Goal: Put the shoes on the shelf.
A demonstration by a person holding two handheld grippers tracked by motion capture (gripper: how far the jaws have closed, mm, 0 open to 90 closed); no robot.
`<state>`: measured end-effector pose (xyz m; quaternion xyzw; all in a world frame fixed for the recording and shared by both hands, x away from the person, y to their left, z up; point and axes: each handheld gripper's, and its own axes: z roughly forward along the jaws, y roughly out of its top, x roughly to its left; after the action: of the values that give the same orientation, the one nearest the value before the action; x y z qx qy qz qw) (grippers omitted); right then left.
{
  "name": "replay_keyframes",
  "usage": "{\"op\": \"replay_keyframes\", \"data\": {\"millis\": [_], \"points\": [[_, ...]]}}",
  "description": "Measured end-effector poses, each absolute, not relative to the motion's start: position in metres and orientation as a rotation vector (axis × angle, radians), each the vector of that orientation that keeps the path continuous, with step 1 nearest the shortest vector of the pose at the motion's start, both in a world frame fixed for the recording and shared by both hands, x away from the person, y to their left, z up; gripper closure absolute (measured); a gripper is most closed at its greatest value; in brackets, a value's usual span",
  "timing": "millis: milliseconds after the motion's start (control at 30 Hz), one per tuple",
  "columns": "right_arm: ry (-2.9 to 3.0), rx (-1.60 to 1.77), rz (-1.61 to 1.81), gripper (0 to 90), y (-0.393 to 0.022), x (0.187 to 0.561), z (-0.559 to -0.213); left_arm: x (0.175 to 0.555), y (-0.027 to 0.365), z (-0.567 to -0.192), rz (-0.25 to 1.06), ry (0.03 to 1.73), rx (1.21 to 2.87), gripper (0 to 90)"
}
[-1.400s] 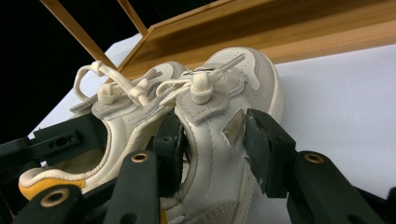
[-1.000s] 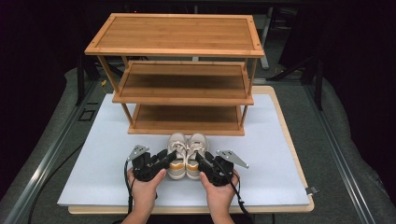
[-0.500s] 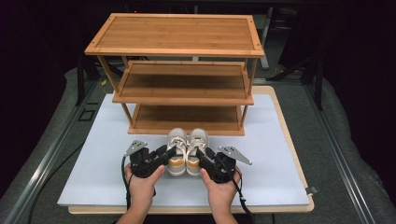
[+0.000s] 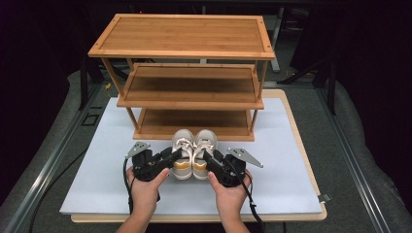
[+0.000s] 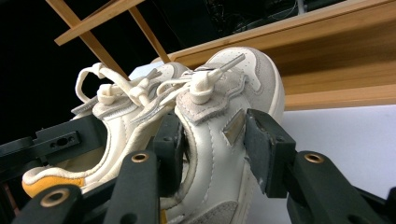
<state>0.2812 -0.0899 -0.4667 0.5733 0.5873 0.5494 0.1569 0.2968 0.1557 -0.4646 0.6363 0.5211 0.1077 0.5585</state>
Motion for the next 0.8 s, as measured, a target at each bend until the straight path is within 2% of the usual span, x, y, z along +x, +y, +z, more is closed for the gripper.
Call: {"op": "replay_keyframes", "data": {"millis": [800], "points": [[1.658,1.611,1.565,58.2,-0.091,0.288,-0.435,0.306,0.155,-0.434,0.265,1.197,1.480,54.9]]}}
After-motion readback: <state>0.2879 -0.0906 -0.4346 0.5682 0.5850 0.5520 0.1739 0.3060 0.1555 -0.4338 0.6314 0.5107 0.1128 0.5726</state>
